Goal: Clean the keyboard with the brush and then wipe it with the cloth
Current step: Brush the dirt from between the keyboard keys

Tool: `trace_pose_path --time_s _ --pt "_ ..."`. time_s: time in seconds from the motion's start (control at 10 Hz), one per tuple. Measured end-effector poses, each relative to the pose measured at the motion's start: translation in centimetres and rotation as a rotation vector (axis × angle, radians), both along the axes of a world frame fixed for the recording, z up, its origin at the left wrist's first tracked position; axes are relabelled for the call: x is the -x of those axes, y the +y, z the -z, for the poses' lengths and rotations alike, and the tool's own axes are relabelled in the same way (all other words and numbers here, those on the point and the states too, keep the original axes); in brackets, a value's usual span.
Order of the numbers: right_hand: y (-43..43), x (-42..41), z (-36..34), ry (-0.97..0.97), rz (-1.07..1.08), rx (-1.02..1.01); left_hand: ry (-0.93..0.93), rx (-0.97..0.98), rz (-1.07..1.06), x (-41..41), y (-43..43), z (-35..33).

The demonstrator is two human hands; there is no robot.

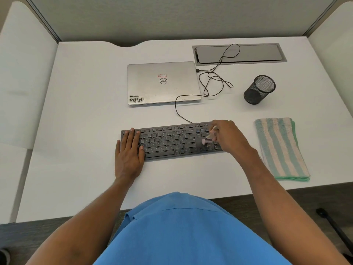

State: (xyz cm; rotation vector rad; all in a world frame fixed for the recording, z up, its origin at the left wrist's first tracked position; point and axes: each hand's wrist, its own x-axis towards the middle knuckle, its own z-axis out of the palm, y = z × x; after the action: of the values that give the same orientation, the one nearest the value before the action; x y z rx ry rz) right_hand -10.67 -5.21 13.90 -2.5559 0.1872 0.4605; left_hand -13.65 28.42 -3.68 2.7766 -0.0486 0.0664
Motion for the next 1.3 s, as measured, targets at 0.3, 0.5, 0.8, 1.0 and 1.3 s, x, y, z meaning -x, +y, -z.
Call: trace_pose_path --time_s 0.3,0.5,0.8,1.0,1.3 --pt "1.4 2.4 3.2 -0.269 0.199 -0.012 0.000 -0.003 0.002 0.0 -0.1 0.0" --pt "1.2 2.9 3.2 -0.160 0.204 -0.002 -0.004 -0.007 0.003 0.0 0.0 0.1" --pt "1.1 2.4 2.4 -0.269 0.243 -0.071 -0.007 -0.008 0.001 0.0 -0.1 0.1" --pt "1.4 3.6 3.5 -0.197 0.201 -0.008 -0.012 -0.009 0.003 -0.1 0.0 0.1" --pt "0.7 4.4 2.8 -0.254 0.271 -0.053 -0.015 -0.009 0.000 0.0 0.0 0.2"
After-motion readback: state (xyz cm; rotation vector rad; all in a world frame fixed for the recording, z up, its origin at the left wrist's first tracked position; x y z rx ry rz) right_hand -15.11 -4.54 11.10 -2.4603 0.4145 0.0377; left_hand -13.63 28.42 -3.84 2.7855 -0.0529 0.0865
